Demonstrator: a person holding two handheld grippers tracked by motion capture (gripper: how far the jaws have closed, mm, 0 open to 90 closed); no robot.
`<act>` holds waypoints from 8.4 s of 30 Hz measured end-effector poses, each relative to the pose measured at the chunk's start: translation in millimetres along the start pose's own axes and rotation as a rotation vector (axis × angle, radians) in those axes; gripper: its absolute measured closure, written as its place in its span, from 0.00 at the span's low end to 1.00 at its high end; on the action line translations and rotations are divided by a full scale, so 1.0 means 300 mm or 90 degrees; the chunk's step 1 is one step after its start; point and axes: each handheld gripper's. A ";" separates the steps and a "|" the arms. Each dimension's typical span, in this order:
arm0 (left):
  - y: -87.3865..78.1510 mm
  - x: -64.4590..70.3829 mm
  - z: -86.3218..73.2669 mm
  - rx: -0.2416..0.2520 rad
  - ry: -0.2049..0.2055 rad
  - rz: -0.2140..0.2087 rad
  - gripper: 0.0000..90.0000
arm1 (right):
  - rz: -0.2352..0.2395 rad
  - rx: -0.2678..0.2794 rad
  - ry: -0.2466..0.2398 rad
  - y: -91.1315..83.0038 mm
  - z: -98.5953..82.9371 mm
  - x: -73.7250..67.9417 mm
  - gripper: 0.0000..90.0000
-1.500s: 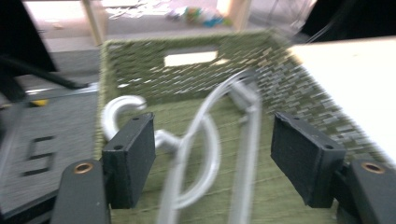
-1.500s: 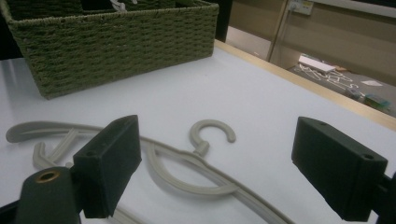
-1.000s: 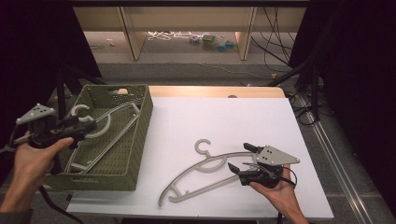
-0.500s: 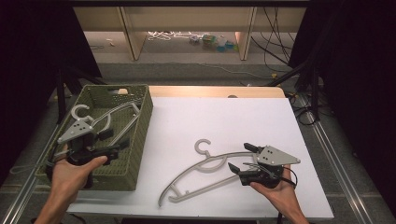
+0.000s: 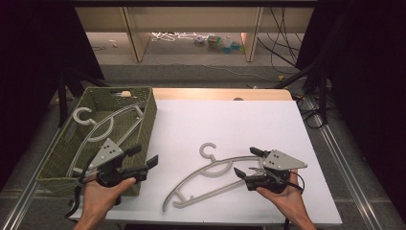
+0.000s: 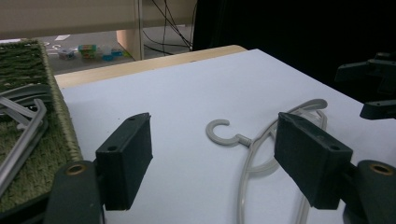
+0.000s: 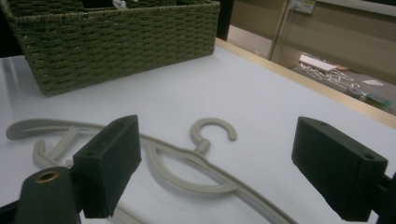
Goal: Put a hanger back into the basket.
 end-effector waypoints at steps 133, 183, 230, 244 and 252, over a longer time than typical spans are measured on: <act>0.294 0.082 -0.066 -0.114 0.064 -0.099 0.31 | 0.252 -0.457 -0.486 0.341 0.166 0.165 0.91; 0.478 0.119 -0.027 -0.221 0.109 -0.221 0.91 | 0.232 -0.398 -0.565 0.284 0.275 0.094 0.89; 0.256 -0.098 0.210 -0.114 -0.066 -0.188 0.91 | -0.035 0.044 0.000 -0.017 0.088 0.024 0.27; 0.108 -0.210 0.368 -0.101 -0.072 -0.152 0.91 | -0.035 0.045 0.007 -0.025 0.054 0.008 0.26; 0.059 -0.279 0.415 -0.120 -0.051 -0.109 0.91 | -0.032 0.047 0.008 -0.016 0.047 0.007 0.26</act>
Point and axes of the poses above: each handheld gripper's, and its own axes: y roughly forward along the jaws, z roughly out of its top, x roughly to its right, and after that the axes turned 1 degree about y, right-handed
